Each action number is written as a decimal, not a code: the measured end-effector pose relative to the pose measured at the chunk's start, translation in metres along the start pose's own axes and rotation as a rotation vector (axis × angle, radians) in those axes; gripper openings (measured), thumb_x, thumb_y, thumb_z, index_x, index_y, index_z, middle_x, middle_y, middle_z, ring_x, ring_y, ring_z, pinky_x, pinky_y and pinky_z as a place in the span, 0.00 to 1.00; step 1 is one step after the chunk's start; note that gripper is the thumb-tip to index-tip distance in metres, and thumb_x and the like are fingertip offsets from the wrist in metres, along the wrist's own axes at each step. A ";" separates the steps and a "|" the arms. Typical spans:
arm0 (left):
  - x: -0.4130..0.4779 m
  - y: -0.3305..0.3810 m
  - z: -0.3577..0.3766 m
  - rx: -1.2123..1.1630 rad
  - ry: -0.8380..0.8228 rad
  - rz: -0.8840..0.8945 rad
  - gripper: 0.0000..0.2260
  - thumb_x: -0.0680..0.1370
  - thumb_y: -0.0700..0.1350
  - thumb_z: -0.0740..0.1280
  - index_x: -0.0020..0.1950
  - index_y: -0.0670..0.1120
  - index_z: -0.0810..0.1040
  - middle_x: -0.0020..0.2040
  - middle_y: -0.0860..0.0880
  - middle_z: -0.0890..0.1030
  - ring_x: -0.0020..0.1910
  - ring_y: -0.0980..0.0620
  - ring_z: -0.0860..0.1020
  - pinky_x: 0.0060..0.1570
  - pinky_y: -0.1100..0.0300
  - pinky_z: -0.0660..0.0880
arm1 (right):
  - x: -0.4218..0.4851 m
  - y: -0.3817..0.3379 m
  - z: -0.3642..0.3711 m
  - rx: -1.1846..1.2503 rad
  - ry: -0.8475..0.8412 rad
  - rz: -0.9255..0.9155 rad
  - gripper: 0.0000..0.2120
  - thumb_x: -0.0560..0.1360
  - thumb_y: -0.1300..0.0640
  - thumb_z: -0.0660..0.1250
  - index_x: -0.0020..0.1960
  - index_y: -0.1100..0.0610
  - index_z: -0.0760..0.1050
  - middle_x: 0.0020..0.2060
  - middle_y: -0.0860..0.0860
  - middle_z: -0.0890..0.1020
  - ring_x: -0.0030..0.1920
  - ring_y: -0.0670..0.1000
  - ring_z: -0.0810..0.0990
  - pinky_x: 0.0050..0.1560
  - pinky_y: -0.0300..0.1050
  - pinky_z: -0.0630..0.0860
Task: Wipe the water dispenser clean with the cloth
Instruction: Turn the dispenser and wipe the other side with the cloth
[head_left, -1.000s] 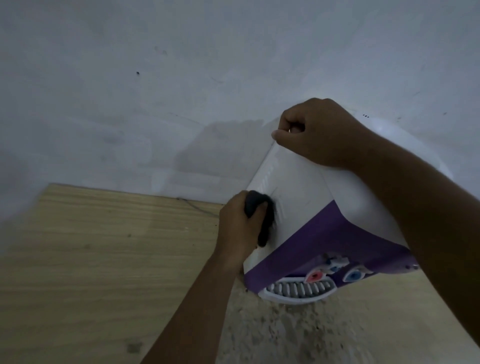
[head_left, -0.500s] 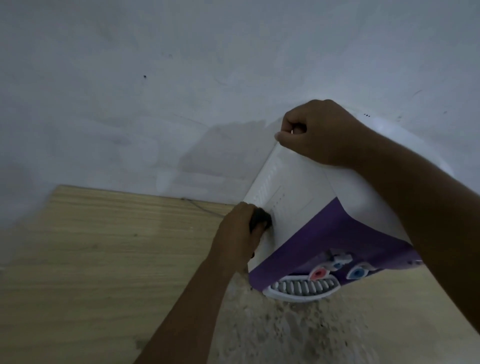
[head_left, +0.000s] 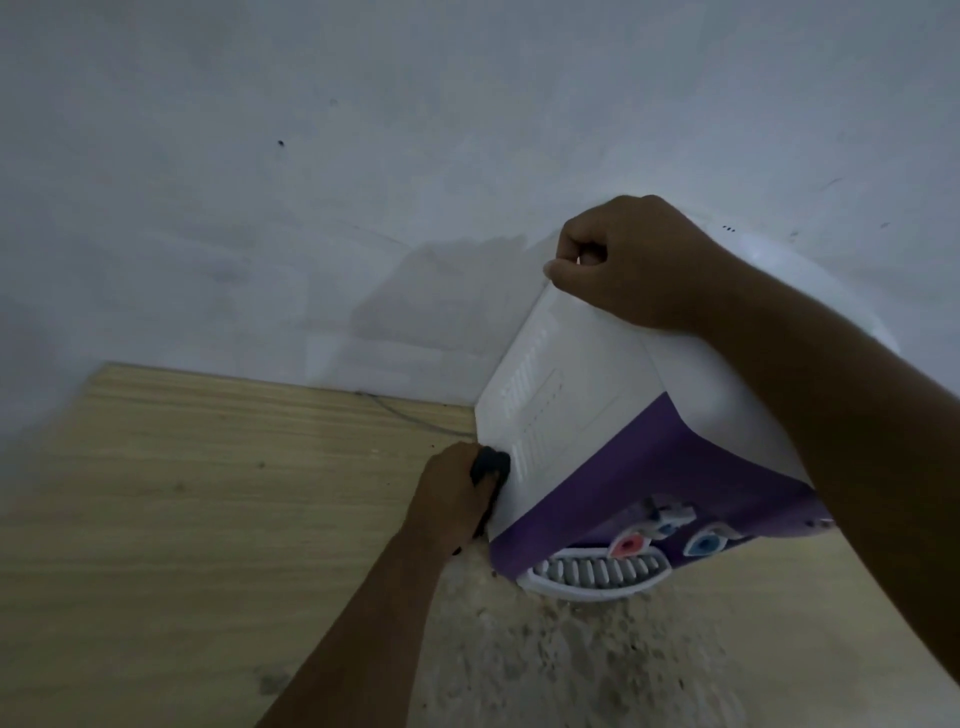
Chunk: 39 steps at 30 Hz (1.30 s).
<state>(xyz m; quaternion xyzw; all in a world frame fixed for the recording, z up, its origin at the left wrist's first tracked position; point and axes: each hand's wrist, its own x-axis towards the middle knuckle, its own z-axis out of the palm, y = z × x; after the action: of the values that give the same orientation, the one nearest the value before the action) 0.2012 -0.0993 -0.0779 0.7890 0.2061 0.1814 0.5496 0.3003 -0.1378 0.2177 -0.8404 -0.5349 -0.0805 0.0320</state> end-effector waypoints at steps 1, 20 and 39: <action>0.001 -0.003 -0.003 0.006 -0.011 -0.018 0.11 0.80 0.45 0.66 0.38 0.51 0.73 0.34 0.58 0.73 0.34 0.60 0.73 0.34 0.73 0.67 | 0.000 0.001 0.000 0.008 0.001 0.004 0.12 0.75 0.51 0.67 0.37 0.58 0.78 0.26 0.46 0.72 0.30 0.44 0.71 0.34 0.35 0.64; 0.007 0.037 0.016 -0.194 0.330 0.150 0.11 0.77 0.35 0.68 0.43 0.51 0.76 0.37 0.56 0.75 0.36 0.63 0.72 0.39 0.79 0.66 | 0.000 0.003 0.001 0.001 0.001 -0.024 0.12 0.75 0.51 0.67 0.37 0.57 0.77 0.26 0.45 0.71 0.30 0.43 0.70 0.33 0.33 0.62; 0.014 0.034 -0.003 -0.217 0.054 0.112 0.12 0.76 0.45 0.65 0.33 0.52 0.72 0.32 0.56 0.73 0.30 0.65 0.71 0.36 0.67 0.67 | 0.006 0.006 0.006 0.012 -0.023 -0.033 0.13 0.75 0.51 0.67 0.36 0.58 0.77 0.26 0.46 0.71 0.30 0.45 0.70 0.33 0.39 0.65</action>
<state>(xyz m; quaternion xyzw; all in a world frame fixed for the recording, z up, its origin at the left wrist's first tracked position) 0.2158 -0.1003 -0.0442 0.7301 0.1555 0.2543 0.6149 0.3088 -0.1337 0.2128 -0.8322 -0.5494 -0.0684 0.0295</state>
